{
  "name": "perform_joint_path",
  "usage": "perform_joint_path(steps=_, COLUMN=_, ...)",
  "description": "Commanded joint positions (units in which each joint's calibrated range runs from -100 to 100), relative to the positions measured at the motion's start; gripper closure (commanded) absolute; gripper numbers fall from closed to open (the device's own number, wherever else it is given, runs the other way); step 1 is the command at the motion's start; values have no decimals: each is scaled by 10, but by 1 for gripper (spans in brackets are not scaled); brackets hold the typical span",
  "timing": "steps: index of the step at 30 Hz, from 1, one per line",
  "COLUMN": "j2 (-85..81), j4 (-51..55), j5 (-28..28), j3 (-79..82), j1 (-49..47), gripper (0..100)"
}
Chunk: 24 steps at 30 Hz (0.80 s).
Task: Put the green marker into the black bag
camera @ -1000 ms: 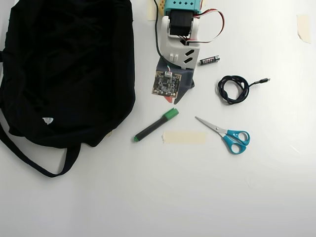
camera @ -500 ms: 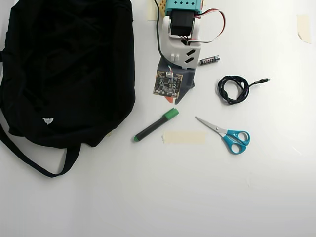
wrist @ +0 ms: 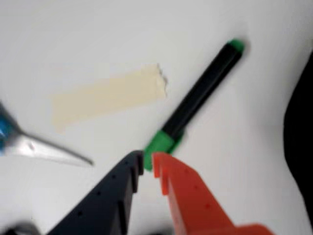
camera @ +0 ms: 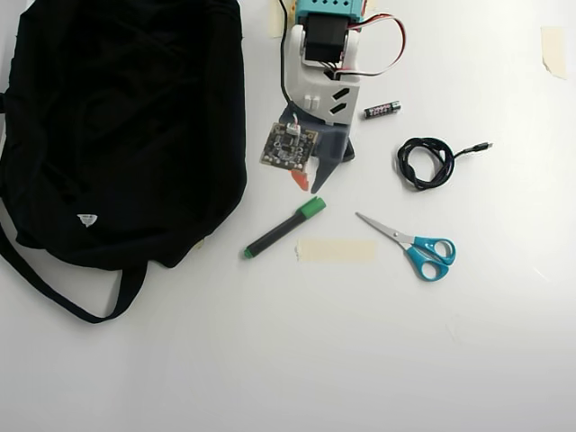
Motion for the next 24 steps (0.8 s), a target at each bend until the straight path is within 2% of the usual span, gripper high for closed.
perform_joint_path(steps=1, j2=-3, j4=-12, j5=-29, j3=-27, j1=4, gripper=98)
perform_joint_path(steps=8, j2=5, j4=-24, j5=-36, j3=-18, j1=1, gripper=98)
perform_joint_path(steps=15, j2=94, j4=-84, j5=-36, j3=-25, j1=3, gripper=98)
perform_joint_path(steps=24, j2=133, j4=-83, j5=-36, j3=-26, j1=25, gripper=95)
